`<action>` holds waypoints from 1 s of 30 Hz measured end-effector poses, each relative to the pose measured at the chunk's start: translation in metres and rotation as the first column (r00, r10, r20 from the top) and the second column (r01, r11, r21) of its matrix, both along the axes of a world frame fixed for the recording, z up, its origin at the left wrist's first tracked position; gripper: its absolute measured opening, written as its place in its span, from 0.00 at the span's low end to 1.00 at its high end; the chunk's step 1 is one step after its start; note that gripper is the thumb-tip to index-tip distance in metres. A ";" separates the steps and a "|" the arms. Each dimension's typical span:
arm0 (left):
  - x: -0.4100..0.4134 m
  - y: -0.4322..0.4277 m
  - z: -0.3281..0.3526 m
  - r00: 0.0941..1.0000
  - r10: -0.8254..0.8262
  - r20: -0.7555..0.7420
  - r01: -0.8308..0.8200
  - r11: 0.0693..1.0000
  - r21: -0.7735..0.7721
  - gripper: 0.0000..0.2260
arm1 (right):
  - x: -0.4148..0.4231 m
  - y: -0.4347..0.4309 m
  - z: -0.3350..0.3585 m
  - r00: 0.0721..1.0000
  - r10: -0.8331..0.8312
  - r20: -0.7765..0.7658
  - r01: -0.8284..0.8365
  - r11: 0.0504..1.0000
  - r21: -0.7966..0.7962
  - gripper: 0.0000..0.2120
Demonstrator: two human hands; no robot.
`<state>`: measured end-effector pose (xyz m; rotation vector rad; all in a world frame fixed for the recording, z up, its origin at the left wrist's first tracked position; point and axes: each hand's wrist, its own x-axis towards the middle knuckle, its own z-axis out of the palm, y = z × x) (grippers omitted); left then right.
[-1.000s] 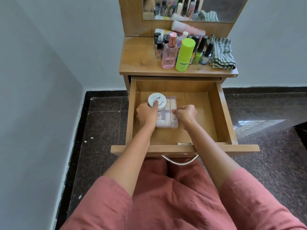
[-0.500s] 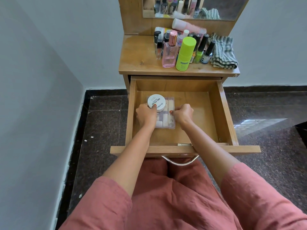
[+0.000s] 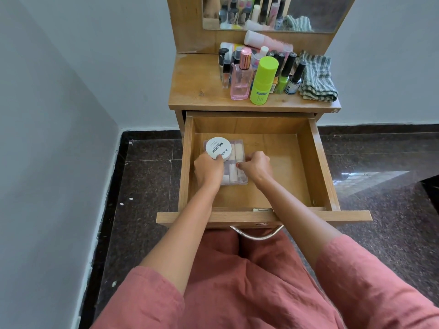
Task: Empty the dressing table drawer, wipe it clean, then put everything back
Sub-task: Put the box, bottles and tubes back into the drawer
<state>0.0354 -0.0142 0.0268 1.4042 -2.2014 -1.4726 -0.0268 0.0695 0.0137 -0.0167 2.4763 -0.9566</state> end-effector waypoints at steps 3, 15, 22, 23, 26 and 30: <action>0.000 0.001 0.000 1.000 -0.015 -0.018 0.015 1.000 -0.007 0.19 | 0.001 -0.003 0.003 1.000 0.021 -0.021 -0.019 0.998 0.066 0.13; -0.003 -0.011 -0.004 0.997 -0.011 -0.073 0.009 0.999 -0.032 0.21 | 0.000 -0.027 0.001 0.999 -0.049 -0.004 0.049 0.998 -0.026 0.10; -0.005 -0.015 -0.002 0.997 -0.028 -0.075 0.026 0.999 -0.038 0.21 | -0.001 -0.031 -0.005 0.998 -0.056 -0.022 0.054 0.996 -0.073 0.08; -0.003 -0.015 -0.002 0.997 -0.042 -0.072 0.039 0.998 -0.045 0.20 | -0.001 -0.029 -0.005 1.000 -0.019 -0.020 0.018 0.997 -0.075 0.08; 0.004 -0.016 -0.003 0.993 -0.120 -0.004 0.119 0.990 -0.077 0.23 | 0.001 -0.018 -0.002 0.987 0.159 0.013 -0.157 0.984 -0.083 0.11; 0.013 -0.015 -0.009 0.952 -0.271 0.145 0.295 0.936 -0.190 0.25 | 0.004 -0.011 0.000 0.898 0.439 0.027 -0.438 0.885 0.160 0.36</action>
